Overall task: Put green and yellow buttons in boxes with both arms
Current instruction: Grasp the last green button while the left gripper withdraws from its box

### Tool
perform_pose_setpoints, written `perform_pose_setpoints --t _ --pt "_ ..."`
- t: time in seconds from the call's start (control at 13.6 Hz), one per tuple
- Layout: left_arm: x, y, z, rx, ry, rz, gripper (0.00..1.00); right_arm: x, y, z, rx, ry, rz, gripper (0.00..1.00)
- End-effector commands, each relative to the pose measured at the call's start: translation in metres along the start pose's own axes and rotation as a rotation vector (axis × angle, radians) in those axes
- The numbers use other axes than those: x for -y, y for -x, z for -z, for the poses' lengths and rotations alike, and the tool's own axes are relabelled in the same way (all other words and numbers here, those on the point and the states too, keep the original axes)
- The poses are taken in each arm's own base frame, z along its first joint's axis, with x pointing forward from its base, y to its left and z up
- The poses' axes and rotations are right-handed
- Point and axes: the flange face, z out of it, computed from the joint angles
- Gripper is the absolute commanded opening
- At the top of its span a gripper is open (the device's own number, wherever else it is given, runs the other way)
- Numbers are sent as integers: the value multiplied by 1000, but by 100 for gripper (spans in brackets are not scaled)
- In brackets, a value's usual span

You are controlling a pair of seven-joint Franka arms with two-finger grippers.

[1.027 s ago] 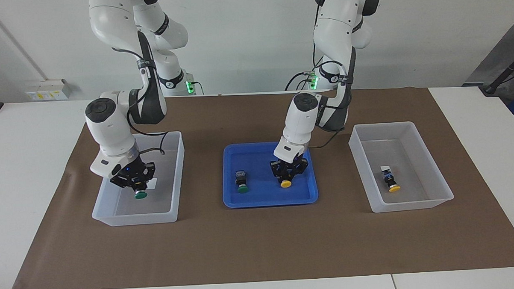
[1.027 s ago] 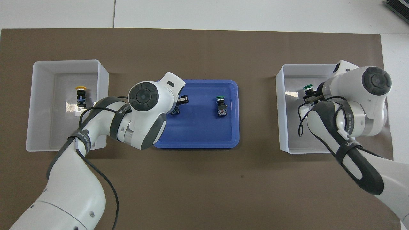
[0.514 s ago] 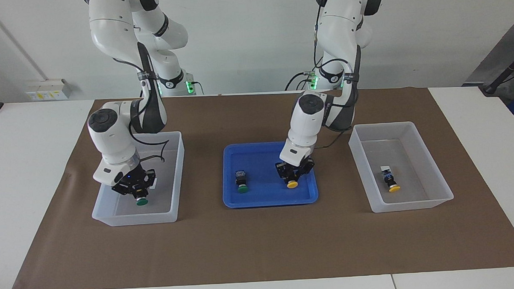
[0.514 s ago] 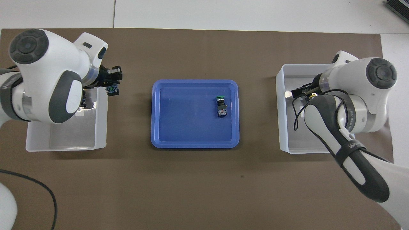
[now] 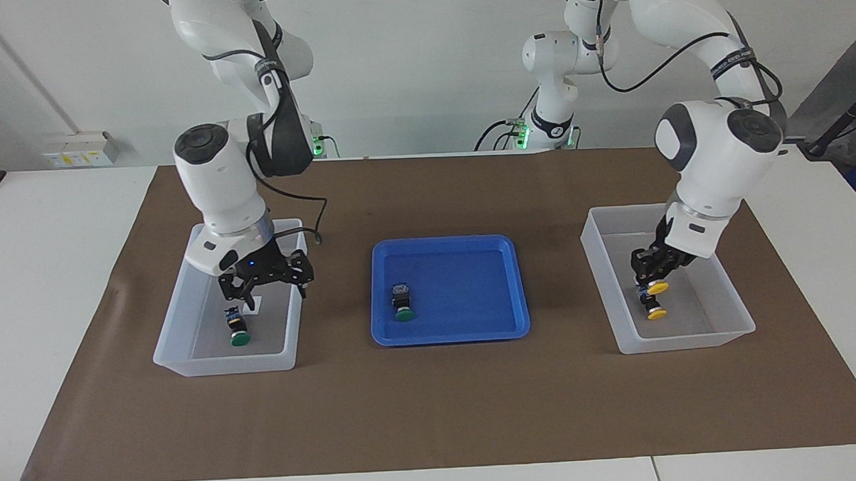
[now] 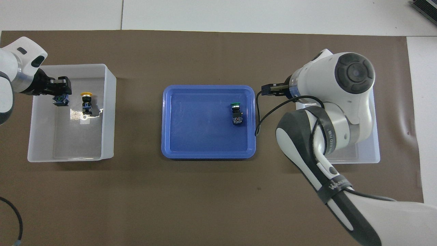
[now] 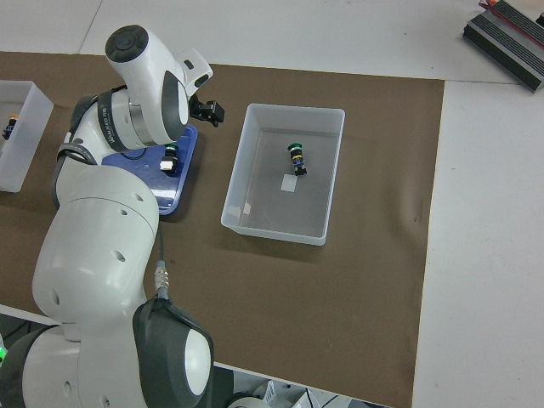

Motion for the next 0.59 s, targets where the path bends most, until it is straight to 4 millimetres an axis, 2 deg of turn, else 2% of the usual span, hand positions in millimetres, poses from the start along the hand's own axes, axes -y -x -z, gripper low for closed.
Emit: perform_pose_setpoints --t 0.0,0.07,0.15,0.22,0.29,0.37,0.51 --pt "22 20 -19 -33 -15 -31 0 34 4 -39 -9 -5 -63 100" --pt "28 26 -34 -49 -17 -35 0 50 10 -54 4 -7 -63 100" --pt "31 33 -53 -62 -19 -41 0 78 20 -67 15 -15 -60 100" --pt "35 36 -66 -81 -22 -40 0 92 27 -83 32 -6 -74 100" --pt "43 37 -74 -88 -24 -29 0 99 31 -96 30 16 -60 100" --pt "46 36 -87 -78 -24 -32 5 100 30 -102 5 29 -44 100" --pt "47 34 -92 -87 -26 -34 54 101 36 -110 8 36 -39 100"
